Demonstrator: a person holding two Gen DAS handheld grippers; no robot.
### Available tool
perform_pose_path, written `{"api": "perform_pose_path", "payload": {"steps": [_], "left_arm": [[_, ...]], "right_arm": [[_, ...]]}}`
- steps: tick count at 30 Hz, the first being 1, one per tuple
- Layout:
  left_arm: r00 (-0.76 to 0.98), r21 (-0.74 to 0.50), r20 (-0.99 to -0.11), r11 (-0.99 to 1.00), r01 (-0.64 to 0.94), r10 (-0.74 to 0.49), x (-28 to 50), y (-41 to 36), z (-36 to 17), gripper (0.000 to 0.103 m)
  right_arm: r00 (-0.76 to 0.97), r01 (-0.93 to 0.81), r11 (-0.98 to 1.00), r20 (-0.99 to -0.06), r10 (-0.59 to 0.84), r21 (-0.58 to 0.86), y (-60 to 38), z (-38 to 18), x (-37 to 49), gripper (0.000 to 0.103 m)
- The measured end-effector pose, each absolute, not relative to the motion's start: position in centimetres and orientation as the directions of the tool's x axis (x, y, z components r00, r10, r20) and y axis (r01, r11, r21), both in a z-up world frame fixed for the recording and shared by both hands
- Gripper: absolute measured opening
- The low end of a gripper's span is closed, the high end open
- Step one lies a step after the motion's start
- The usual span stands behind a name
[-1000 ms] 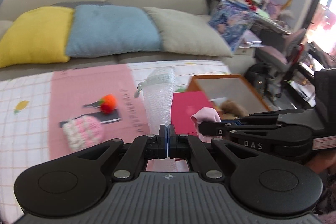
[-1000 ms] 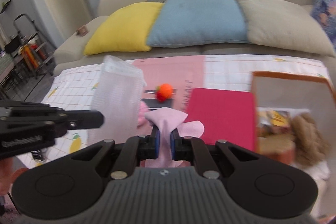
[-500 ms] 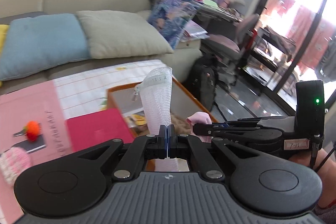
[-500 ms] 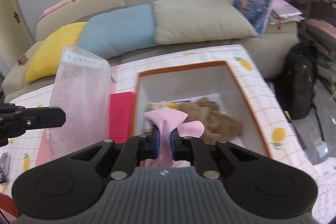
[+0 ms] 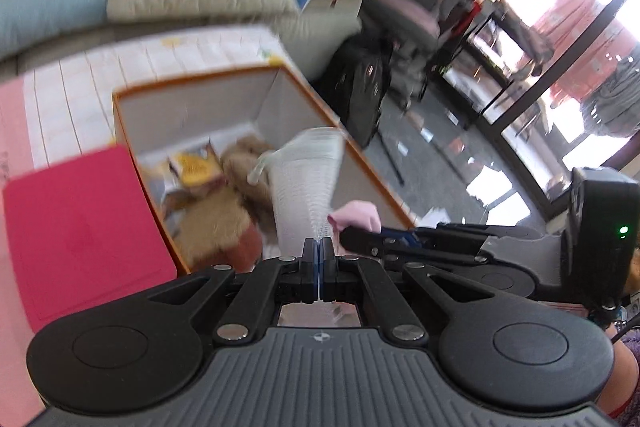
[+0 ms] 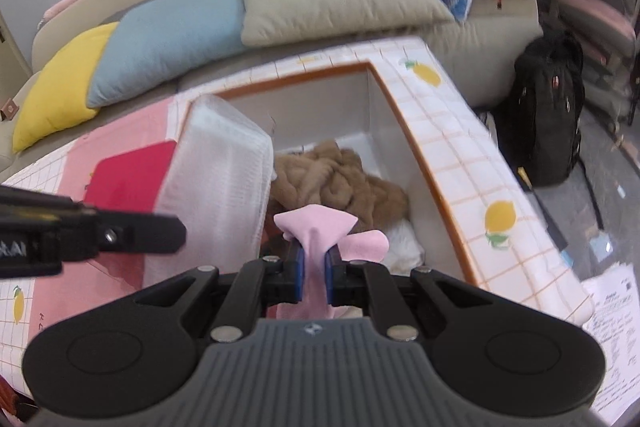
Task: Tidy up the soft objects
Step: 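Carry the pink cloth and clear bag over the cardboard box with both grippers, then open both grippers to drop the pink cloth and clear bag into the box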
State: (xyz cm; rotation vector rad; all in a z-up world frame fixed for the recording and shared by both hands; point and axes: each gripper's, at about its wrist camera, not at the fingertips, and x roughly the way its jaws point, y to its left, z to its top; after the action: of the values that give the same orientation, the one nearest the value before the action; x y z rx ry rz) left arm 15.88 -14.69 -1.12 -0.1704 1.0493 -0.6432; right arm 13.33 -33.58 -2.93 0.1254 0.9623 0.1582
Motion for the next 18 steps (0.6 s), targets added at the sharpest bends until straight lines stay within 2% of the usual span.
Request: {"api": "perform_pose_path", "payload": {"steps": [6, 11, 14, 18], "left_arm": [[0.245, -0.420, -0.804, 0.808, 0.413, -0.542, 16.1, -16.5, -3.2, 0.000], [0.203, -0.382, -0.844, 0.822, 0.422, -0.496, 16.1, -17.6, -5.1, 0.000], [0.187, -0.347, -0.869, 0.834, 0.429, -0.459, 16.3, -18.2, -6.1, 0.000], [0.171, -0.308, -0.893, 0.841, 0.445, -0.417, 17.0, -19.0, -6.9, 0.000]], "right_arm": [[0.496, -0.092, 0.993, -0.861, 0.114, 0.078, -32.9, -5.2, 13.7, 0.008], [0.452, -0.077, 0.995, -0.887, 0.096, 0.068, -33.6, -6.5, 13.4, 0.009], [0.452, -0.078, 0.994, -0.886, 0.102, 0.074, -33.9, -6.5, 13.0, 0.015], [0.448, -0.080, 0.994, -0.889, 0.098, 0.069, -34.0, -6.4, 13.1, 0.017]]}}
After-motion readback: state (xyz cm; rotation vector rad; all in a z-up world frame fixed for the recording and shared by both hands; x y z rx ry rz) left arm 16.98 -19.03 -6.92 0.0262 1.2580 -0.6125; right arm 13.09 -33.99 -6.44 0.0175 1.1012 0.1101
